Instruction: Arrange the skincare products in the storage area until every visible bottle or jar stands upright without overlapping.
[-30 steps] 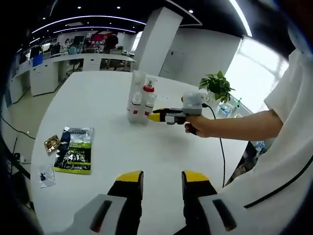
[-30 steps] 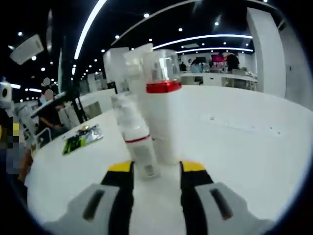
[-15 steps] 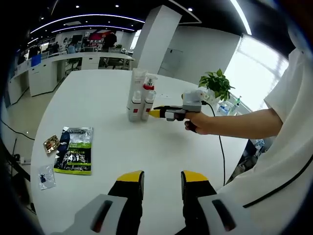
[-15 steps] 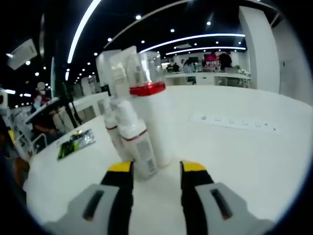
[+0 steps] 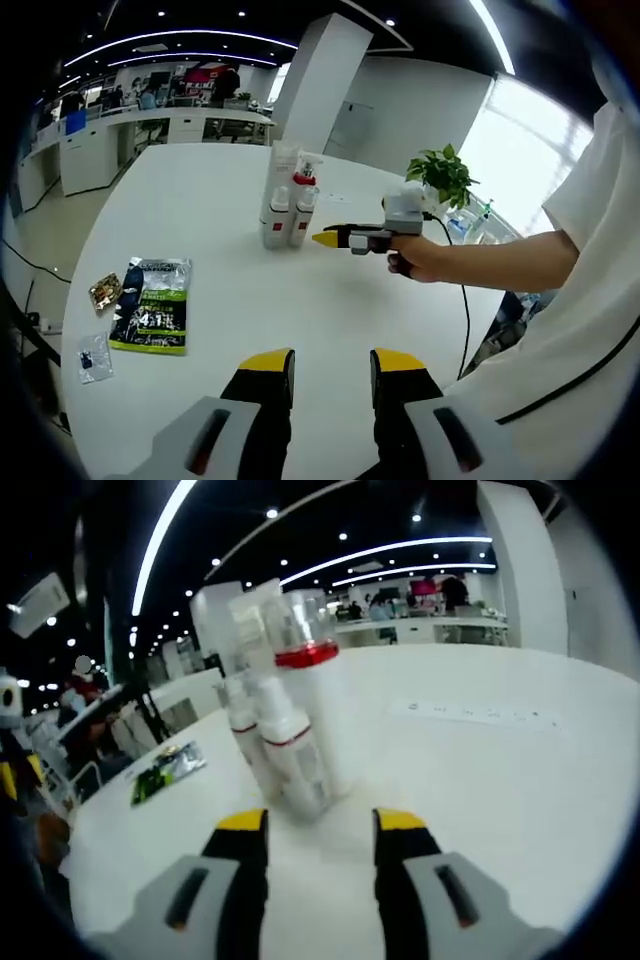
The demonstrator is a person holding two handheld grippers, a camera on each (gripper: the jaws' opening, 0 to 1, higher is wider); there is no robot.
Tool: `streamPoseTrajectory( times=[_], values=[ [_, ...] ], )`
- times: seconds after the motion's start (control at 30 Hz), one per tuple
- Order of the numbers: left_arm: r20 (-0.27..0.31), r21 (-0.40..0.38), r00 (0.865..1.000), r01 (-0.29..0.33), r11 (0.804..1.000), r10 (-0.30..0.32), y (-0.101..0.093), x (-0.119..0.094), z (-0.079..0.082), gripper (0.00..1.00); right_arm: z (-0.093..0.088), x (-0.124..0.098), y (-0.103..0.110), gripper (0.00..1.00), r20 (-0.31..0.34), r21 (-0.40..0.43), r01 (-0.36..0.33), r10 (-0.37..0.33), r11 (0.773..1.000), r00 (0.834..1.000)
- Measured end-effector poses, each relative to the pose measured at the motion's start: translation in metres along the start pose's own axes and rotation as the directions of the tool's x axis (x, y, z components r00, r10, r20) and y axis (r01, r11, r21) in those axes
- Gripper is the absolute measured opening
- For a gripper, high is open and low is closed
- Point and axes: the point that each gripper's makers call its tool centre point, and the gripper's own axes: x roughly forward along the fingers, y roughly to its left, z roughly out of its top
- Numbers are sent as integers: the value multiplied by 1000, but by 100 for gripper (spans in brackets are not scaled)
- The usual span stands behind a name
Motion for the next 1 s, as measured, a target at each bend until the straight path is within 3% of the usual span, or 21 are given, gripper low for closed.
streamPoseTrajectory(
  times=[0.23,0.33,0.63,0.8,0.93,1.0],
  values=[
    [16,1,1000,0,1000,0,-4,-6,-5,31,-15,-41,21,39,3,53,-30,30,998,1000],
    [-6,13,1000,-1,1000,1,-7,-6,-18,31,-25,-62,39,39,17,89,-68,67,994,998],
    [-8,-7,1000,5,1000,-5,-10,-10,-33,31,-39,-88,63,41,34,147,-90,85,985,996],
    [-30,-115,999,-22,993,19,5,-5,-41,36,-36,-101,73,42,42,156,-93,87,983,995],
    [-42,-115,995,-92,989,87,29,1,-38,41,-38,-107,77,42,31,158,-86,82,984,996],
    [-66,-114,990,-130,985,123,47,5,-33,50,-40,-108,77,42,18,157,-81,79,984,997]
  ],
)
